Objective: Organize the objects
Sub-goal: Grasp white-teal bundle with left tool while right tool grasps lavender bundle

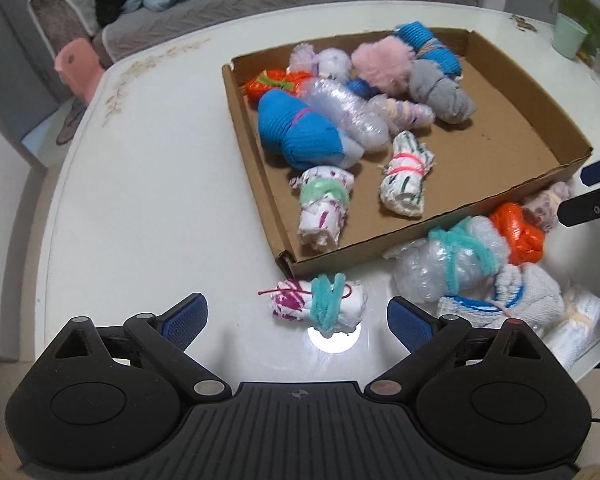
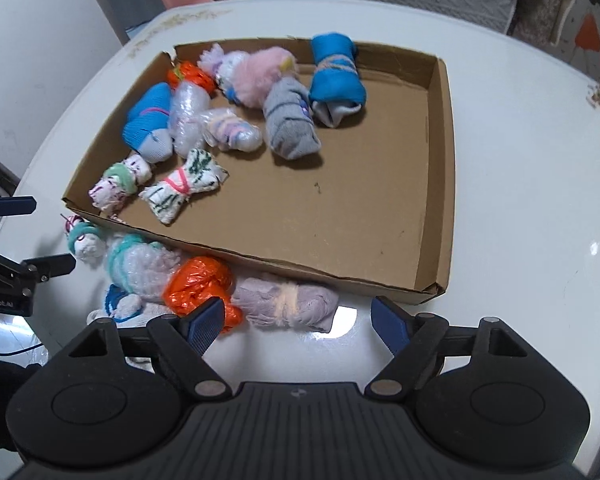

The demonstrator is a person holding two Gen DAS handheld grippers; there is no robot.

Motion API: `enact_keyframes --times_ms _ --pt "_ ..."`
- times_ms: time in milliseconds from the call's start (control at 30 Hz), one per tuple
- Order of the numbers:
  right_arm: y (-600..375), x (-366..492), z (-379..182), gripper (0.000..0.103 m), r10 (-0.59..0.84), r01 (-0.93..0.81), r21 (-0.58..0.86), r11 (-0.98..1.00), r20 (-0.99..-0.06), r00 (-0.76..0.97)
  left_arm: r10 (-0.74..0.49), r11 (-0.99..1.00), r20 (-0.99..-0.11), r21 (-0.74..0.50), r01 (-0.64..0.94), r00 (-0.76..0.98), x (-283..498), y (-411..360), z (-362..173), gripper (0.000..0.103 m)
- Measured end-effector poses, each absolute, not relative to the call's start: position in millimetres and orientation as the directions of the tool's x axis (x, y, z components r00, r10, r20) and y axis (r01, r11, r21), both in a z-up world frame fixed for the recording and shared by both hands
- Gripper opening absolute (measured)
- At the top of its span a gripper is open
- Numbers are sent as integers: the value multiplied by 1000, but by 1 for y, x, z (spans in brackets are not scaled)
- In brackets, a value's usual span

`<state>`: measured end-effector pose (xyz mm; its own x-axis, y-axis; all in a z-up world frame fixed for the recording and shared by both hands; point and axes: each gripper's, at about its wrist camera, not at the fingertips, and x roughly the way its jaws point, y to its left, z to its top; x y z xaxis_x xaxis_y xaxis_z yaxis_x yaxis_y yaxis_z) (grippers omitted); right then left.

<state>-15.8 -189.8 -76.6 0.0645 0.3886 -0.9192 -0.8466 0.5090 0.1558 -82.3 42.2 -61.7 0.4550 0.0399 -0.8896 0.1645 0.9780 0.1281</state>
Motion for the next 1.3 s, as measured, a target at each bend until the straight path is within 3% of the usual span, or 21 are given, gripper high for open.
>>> enact_keyframes --times_ms 433,533,600,667,900,1300 --pt "-179 -17 -99 78 338 -832 125 541 -938 78 35 979 -878 127 161 477 -80 36 -84 94" --pt "-179 -17 -102 75 333 -831 124 543 -940 78 32 980 -875 123 157 483 -79 38 -86 83" --pt "-180 -18 -103 69 331 -831 127 542 -941 72 23 982 -881 110 156 473 -77 39 -87 65" --pt "-182 -19 -103 64 325 -834 124 538 -943 69 9 984 -884 91 152 467 -76 41 -86 62" --pt "-195 -20 -98 48 321 -831 134 540 -945 56 -10 982 -888 77 170 460 -79 37 -82 61" --pt "-212 -14 -89 48 326 -804 170 570 -945 32 3 985 -910 75 158 415 -86 35 -74 63"
